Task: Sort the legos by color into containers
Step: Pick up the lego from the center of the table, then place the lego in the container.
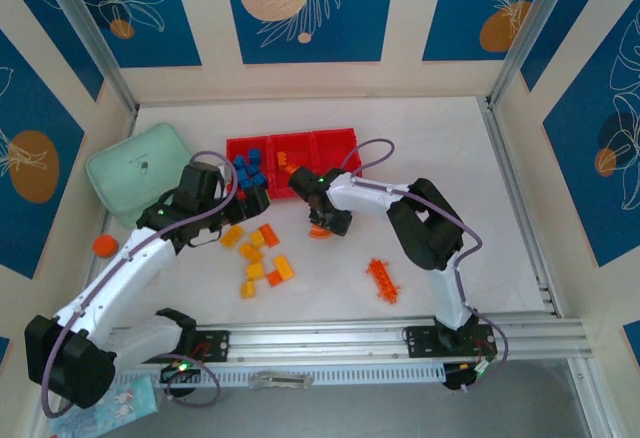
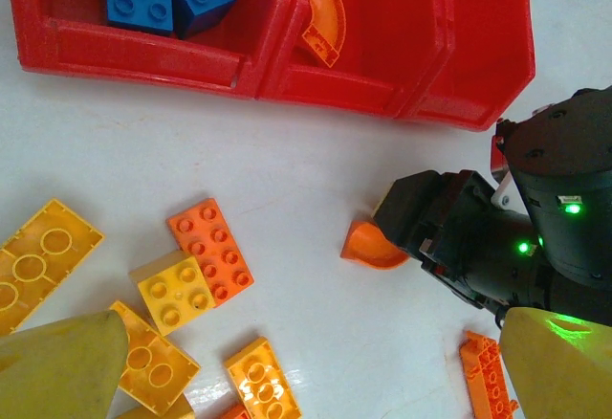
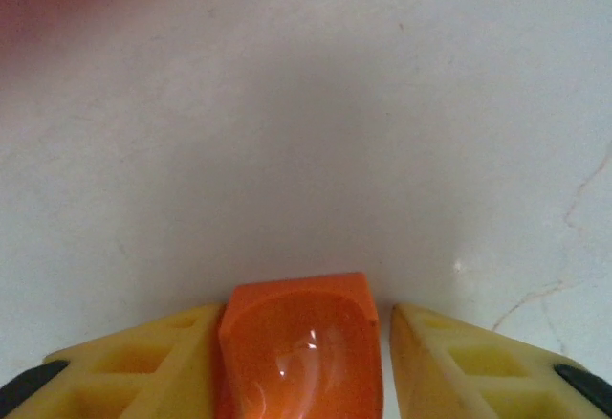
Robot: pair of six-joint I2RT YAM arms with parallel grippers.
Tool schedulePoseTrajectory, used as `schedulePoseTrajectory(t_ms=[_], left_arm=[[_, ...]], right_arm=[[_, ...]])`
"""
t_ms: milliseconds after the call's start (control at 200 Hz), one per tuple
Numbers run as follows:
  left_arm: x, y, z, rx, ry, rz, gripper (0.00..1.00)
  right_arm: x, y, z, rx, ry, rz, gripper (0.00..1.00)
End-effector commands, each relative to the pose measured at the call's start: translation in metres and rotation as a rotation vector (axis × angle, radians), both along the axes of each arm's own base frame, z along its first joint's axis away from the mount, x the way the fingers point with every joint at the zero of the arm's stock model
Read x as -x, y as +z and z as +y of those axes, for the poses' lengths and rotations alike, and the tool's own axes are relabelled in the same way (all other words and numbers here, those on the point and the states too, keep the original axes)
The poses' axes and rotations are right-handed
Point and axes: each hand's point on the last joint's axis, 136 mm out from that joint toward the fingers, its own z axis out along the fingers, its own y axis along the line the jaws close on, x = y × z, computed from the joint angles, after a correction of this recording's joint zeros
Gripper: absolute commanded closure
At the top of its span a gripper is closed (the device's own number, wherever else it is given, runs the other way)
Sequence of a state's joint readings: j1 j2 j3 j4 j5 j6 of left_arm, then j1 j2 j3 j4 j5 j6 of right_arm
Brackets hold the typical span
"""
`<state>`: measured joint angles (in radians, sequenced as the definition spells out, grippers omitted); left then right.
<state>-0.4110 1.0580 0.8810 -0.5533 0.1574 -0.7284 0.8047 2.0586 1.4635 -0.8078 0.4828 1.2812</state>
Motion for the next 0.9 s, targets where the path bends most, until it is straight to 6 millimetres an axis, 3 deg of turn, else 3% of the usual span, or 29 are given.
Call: schedulePoseTrajectory(t_ms=[0,260,520,695,895], left_arm=[[0.001,0.003,-0.005,0.014,-0.015,-0.003,0.01],[0.002,0.006,-0.005,0.02,-0.015,-0.01,0.01],[-0.001,0.02,-0.001,0.005,-0.005,-0.042,0.01],[-0.007,0.028,0.008,-0.026,0.002,-0.052,0.01],[-0.015,0.031,0.018,-0.035,0.013,-0.043,0.01]], right_arm=[[0.006,-0.007,0.0,-0.005,0.009,0.023,0.58],[-0.002,0.019,0.0,-0.014,0.05,-0.044,0.67],[-0.021,0.074,0.012,-0.028,0.129,-0.165,0.69],[-0.053,0.106,0.028,-0.015,0.199,-0.255,0.69],[-0.101,0.109,0.032,0.062,0.235,-0.284,0.69]])
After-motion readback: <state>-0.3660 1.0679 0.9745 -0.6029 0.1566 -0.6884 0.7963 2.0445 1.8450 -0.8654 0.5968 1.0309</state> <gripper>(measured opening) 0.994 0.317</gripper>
